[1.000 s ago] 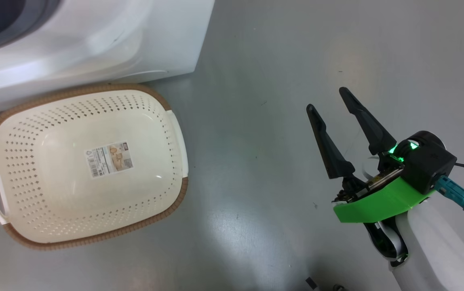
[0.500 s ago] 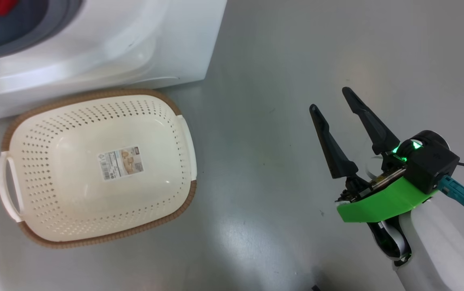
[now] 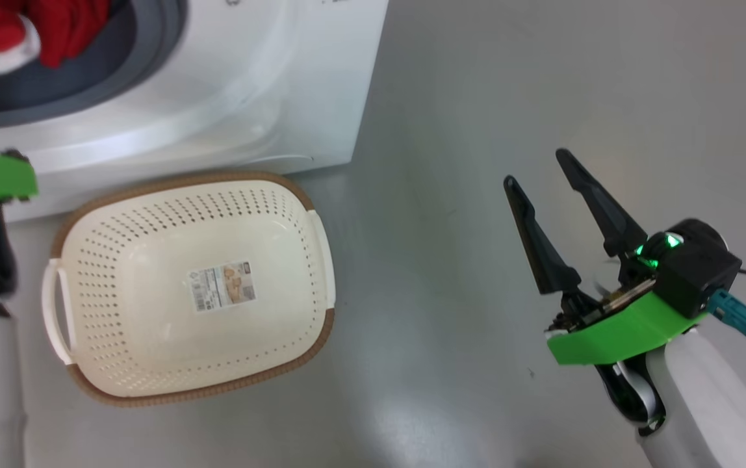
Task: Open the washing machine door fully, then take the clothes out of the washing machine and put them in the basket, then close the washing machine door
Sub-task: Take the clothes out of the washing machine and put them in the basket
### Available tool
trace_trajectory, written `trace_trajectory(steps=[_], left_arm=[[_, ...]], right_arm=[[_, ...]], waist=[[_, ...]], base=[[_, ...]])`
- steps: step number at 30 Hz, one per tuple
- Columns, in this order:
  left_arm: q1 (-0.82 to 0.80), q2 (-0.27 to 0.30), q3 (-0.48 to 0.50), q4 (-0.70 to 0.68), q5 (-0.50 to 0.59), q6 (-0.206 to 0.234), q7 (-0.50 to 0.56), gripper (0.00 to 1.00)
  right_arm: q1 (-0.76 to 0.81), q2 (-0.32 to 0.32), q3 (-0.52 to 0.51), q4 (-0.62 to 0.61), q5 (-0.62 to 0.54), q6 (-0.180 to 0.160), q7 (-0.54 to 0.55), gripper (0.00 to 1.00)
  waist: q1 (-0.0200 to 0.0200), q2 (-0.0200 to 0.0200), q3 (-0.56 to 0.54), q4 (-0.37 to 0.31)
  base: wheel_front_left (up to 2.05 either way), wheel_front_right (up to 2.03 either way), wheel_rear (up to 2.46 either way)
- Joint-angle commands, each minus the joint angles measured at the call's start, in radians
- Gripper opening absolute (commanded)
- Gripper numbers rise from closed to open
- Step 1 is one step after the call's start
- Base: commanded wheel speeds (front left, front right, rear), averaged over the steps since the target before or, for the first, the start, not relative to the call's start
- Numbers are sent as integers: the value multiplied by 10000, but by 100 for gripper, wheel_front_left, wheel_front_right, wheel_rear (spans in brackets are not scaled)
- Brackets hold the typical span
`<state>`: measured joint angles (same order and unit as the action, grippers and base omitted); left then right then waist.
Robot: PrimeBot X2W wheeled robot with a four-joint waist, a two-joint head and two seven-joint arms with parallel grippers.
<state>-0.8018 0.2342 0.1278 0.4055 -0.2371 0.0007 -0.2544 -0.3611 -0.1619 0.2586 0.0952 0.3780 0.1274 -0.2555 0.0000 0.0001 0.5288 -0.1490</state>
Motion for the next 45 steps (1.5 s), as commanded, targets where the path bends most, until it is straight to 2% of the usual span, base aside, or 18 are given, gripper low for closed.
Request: trace_trajectory(steps=[1,13,23,33,37,45], left_arm=[[480,251,337,-564,168,-27,-72,0],[2231,-583,549,-2397,570,-376,-73,0],[3277,-995,296,-3168,685,-478,-73,0],[4483,-1286,17,-4218,803,-275,-73,0],[4964,-1294,-96,-4760,1070,-36,165,0],[5713,-1431,-353,-5862,927,64,782,0]], right_arm=[[440,-89,99,-189,37,33,-63,100],[907,-150,20,-113,16,33,-63,100],[1193,-163,51,-40,55,33,-63,100],[1586,-259,33,39,90,33,-63,100],[1711,-256,72,44,129,33,-63,100],[1878,-297,-23,-51,172,33,-63,100]], waist=[[0,-1,-311,161],[0,-1,-1298,471],[0,-1,-2001,552],[0,-1,-2800,536],[0,-1,-3064,509],[0,-1,-3041,527]], base=[[0,0,0],[0,0,0],[0,0,0],[0,0,0],[0,0,0],[0,0,0]])
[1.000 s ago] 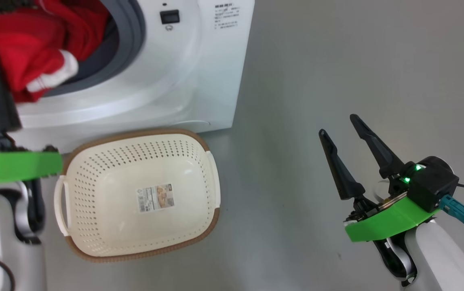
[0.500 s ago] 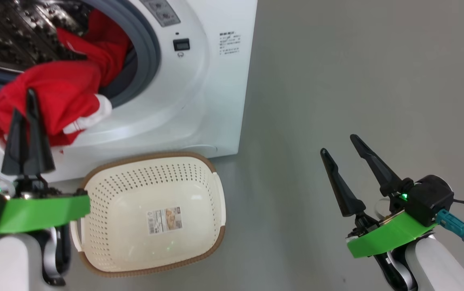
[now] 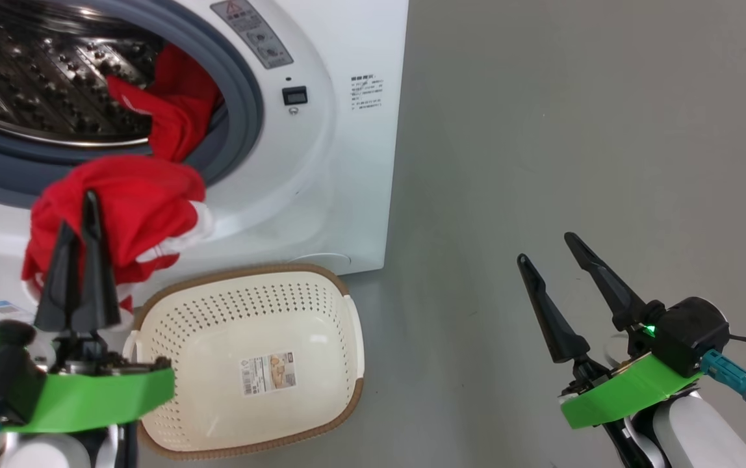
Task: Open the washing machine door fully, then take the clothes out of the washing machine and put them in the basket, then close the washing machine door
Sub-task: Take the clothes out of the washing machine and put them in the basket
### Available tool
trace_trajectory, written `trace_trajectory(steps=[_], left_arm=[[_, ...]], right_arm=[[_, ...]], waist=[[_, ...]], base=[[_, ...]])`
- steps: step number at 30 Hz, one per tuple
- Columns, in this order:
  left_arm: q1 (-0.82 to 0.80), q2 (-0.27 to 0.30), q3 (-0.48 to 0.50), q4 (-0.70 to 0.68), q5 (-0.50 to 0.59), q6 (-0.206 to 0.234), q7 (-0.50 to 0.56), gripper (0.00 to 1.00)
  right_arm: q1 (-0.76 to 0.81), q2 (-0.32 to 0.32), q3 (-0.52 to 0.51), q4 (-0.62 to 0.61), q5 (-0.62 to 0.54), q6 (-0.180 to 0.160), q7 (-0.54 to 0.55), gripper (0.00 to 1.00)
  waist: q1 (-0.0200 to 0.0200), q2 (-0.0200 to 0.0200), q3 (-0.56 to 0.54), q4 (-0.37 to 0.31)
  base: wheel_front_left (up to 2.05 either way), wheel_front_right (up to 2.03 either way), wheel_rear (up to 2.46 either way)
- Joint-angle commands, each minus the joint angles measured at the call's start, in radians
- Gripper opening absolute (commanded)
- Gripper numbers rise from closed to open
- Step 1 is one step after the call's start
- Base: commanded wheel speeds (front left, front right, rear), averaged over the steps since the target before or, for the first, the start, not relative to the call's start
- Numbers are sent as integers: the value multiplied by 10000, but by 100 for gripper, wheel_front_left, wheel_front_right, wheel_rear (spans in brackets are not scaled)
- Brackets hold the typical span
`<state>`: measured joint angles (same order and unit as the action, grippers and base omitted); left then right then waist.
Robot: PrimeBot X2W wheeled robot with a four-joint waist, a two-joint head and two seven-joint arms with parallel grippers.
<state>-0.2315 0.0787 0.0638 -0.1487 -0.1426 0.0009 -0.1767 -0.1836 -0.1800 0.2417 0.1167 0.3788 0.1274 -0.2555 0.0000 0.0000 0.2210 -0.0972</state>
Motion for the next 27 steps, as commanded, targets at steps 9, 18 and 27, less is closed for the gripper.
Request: trace_trajectory(steps=[9,18,27], left_arm=[[317,-102,-266,159,-599,67,196,0],[-553,-189,-668,3012,-922,157,30,0],[-2066,-205,-687,6391,-1436,101,84,0]], right_arm=[[-101,-85,103,-346,129,33,-63,100],[-491,-102,155,-344,172,33,-63,100],[-845,-73,278,-298,210,33,-63,100]], waist=[[0,0,689,109],[0,0,1523,81],[0,0,2242,-162]], base=[[0,0,0],[0,0,0],[0,0,0]])
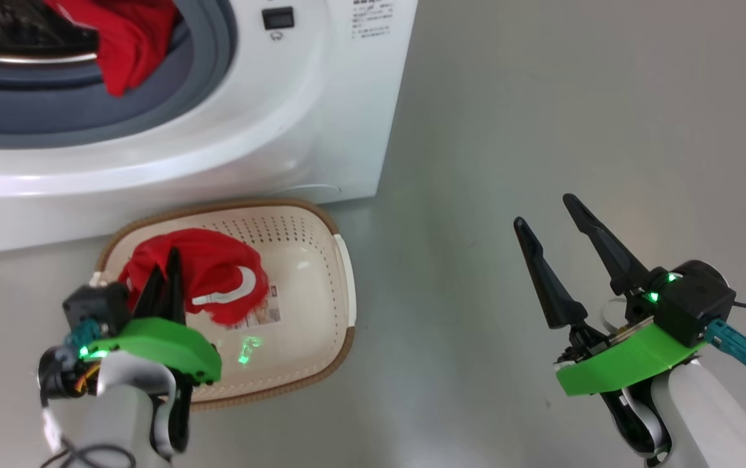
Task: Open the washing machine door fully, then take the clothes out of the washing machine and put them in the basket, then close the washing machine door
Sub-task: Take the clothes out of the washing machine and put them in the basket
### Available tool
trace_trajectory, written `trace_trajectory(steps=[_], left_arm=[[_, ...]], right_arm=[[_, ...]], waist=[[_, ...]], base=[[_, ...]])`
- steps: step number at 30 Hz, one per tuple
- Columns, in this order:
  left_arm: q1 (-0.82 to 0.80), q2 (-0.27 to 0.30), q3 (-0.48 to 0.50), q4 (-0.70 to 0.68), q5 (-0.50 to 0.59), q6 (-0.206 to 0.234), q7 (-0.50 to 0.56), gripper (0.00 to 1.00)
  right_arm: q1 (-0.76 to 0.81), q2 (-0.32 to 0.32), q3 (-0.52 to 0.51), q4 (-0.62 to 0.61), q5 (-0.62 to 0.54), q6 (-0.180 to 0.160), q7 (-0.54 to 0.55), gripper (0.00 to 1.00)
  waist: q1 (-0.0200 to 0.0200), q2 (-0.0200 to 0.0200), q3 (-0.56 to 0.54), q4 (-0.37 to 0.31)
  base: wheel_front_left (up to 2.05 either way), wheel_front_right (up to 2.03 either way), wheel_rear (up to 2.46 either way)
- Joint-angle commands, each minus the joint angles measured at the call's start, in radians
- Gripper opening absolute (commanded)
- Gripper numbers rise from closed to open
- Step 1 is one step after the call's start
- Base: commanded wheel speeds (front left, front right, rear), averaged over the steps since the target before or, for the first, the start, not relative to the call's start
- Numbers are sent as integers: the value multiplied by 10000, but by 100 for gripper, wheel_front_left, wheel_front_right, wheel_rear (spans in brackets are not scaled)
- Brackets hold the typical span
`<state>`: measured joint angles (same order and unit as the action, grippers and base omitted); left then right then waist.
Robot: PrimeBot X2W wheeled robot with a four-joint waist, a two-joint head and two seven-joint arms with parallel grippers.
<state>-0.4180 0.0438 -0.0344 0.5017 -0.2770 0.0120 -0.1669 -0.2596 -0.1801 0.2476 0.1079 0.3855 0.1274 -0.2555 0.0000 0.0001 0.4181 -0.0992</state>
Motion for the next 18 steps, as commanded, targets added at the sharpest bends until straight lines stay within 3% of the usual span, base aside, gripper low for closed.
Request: trace_trajectory(steps=[1,11,17,18], left_arm=[[-433,142,355,334,-219,-63,15,0],[-2520,356,496,4570,-813,-546,617,0],[-3183,461,666,6219,-1193,-664,1247,0],[-3253,486,680,6409,-1223,-673,1237,5]], right_arm=[[-132,-70,240,-197,146,33,-63,100],[-554,45,377,-200,176,33,-63,100],[-739,129,639,-108,206,33,-63,100],[-758,147,668,-91,225,33,-63,100]], waist=[[0,-1,361,-179],[0,-1,1167,-566],[0,-1,1461,-805],[0,-1,1489,-835]], base=[[0,0,0],[0,0,0],[0,0,0],[0,0,0]])
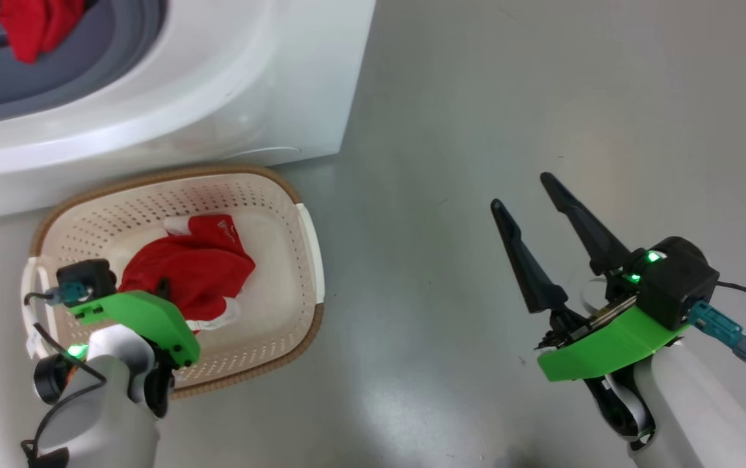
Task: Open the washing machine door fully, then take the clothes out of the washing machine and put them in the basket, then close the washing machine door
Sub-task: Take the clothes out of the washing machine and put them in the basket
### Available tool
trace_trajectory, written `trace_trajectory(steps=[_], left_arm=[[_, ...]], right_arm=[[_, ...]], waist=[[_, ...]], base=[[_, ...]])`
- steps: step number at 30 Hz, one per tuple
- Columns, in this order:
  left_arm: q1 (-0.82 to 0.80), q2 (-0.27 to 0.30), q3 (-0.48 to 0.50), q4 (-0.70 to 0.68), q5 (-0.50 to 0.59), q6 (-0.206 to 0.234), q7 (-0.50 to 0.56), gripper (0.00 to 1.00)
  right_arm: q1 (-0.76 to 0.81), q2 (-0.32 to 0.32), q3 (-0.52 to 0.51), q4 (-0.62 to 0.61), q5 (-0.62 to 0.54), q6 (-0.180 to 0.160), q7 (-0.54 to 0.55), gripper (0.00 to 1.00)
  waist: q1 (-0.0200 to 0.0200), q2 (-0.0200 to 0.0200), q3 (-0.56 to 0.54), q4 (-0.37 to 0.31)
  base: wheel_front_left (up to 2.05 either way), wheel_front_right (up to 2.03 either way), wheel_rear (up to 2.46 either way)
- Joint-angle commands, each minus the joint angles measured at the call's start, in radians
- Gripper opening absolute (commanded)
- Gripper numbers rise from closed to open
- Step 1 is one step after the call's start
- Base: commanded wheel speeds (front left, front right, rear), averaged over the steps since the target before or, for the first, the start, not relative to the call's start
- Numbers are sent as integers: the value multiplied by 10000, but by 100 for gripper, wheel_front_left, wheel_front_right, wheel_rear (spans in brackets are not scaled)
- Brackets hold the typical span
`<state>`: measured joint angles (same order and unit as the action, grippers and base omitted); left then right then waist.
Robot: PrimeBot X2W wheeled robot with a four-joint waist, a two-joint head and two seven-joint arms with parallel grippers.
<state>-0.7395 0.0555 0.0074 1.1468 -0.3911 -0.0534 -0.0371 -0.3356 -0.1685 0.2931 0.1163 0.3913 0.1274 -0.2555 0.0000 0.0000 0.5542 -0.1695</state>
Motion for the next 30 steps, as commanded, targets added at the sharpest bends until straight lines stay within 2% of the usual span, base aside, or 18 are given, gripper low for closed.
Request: trace_trajectory(steps=[1,2,3,4,5,14,20,25,30], left_arm=[[-94,403,265,123,-98,-30,-108,21],[-141,435,273,267,-112,-23,-189,33],[-180,456,275,401,-123,-19,-273,56],[-215,463,273,525,-134,-19,-338,93],[-253,464,265,626,-143,-28,-394,100],[-390,430,102,875,-187,-372,-1532,100],[-85,398,45,690,-145,-384,-2091,100],[491,344,47,16,-92,-463,-2235,100],[1542,374,176,-1786,269,-433,-2243,100]], right_arm=[[-18,49,251,-158,182,33,-63,100],[-36,66,283,-137,201,33,-63,100],[-47,78,305,-120,218,33,-63,100],[-49,88,306,-100,232,33,-63,100],[-46,94,298,-82,242,33,-63,100],[61,72,137,127,208,33,-63,100],[262,74,-166,392,-98,33,-63,100],[487,148,-495,601,-338,33,-63,100],[750,190,-820,680,-456,33,-63,100]], waist=[[0,0,155,-176],[0,0,174,-214],[0,0,186,-244],[0,0,190,-268],[0,0,188,-281],[0,0,-291,-160],[0,0,-822,30],[0,0,-1398,245],[0,0,-2070,387]], base=[[0,0,0],[0,0,0],[0,0,0],[0,0,0],[0,0,0],[0,0,0],[0,0,0],[0,0,0],[0,0,0]])
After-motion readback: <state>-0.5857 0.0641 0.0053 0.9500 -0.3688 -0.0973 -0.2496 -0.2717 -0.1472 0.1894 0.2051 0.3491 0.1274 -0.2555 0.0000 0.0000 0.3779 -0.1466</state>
